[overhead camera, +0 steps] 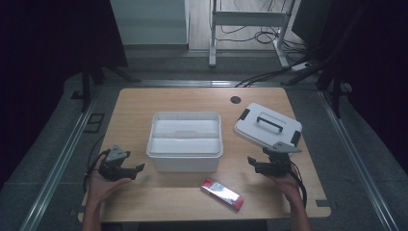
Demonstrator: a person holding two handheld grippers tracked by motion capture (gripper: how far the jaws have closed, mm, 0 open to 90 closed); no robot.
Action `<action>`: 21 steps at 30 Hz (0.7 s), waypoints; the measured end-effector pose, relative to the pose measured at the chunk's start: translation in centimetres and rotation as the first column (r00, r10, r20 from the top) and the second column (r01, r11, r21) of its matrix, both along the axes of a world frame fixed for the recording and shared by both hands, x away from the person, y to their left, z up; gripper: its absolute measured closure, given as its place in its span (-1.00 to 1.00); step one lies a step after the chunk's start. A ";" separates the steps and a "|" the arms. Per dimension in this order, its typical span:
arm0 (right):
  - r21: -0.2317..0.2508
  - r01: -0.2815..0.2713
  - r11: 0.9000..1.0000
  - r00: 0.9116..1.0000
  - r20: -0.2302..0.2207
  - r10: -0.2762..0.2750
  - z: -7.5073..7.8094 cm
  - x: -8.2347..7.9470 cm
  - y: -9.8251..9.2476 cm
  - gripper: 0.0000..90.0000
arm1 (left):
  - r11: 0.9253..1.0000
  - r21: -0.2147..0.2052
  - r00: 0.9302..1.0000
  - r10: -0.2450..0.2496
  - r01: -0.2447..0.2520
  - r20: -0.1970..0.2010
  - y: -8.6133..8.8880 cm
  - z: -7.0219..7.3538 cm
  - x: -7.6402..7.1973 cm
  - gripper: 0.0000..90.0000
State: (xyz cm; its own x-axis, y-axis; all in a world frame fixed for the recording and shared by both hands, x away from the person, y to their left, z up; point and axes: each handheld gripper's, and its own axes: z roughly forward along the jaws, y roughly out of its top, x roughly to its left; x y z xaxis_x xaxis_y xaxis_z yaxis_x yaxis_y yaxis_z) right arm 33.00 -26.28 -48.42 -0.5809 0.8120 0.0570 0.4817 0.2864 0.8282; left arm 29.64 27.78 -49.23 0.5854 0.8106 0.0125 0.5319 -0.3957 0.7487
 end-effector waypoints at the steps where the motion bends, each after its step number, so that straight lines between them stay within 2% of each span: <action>1: 0.003 0.003 1.000 1.000 0.000 -0.003 0.0 0.0 -0.2 -0.49 | 1.000 0.002 1.000 0.008 -0.008 0.002 0.0 0.0 0.1 -0.50; 5: 0.011 0.001 1.000 1.000 0.004 -0.001 0.0 0.1 -0.7 -0.46 | 1.000 0.000 1.000 0.007 -0.007 0.007 -0.1 0.0 0.0 -0.43; 8: 0.008 0.005 1.000 1.000 0.005 -0.005 -0.3 0.1 -0.7 -0.44 | 1.000 0.024 1.000 0.019 -0.019 0.016 -0.2 -0.1 -0.1 -0.42; 11: -0.020 0.011 1.000 1.000 0.000 -0.011 -0.6 0.1 -0.5 -0.43 | 0.999 0.020 1.000 0.028 -0.028 0.012 -0.1 0.1 -0.1 -0.49; 15: -0.056 0.025 0.998 1.000 0.009 -0.025 -0.7 0.3 -0.4 -0.41 | 0.999 0.020 0.999 0.031 -0.031 0.017 0.1 0.2 -0.2 -0.48; 21: -0.056 0.029 0.998 1.000 0.000 -0.029 -1.1 0.4 -0.4 -0.38 | 0.999 0.028 0.999 0.044 -0.044 0.022 0.1 0.1 0.1 -0.44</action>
